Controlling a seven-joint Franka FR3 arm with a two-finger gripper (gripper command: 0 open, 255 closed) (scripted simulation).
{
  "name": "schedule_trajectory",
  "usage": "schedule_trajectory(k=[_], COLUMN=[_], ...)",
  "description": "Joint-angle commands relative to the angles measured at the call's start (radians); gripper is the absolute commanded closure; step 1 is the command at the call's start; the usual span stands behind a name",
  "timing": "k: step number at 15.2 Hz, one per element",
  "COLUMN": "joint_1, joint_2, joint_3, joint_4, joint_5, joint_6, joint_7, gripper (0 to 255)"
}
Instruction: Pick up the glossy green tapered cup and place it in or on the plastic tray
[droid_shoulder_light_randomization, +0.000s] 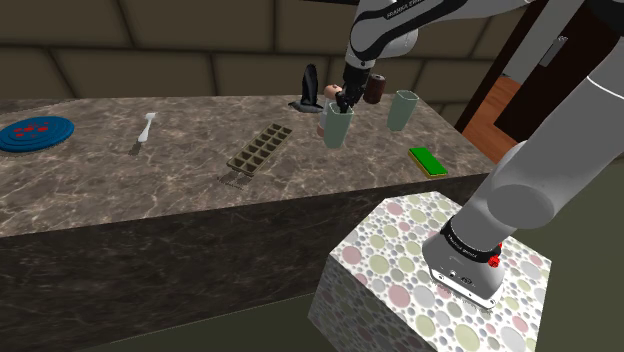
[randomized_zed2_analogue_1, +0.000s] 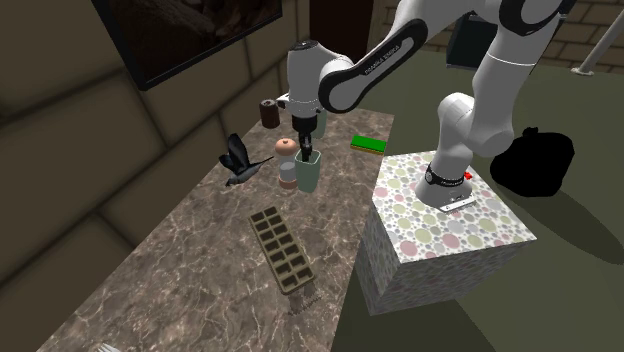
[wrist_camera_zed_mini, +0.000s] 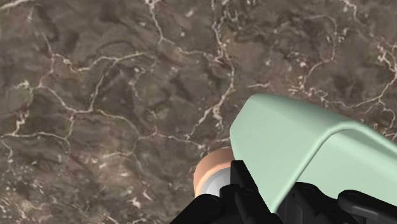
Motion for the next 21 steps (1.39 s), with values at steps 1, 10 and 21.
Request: schedule_trajectory(k=[1, 10, 21], joint_1=[0.0, 0.0, -0.001], joint_2=[0.0, -0.035, -0.092], joint_3=[0.0, 0.001, 0.005], joint_4=[0.0, 0.034, 0.126], joint_5=[0.0, -0.009, -0.022], joint_6=[0.0, -0.068, -0.216], joint_7=[0.0, 0.008, 0.022], gripper=[255, 255, 255])
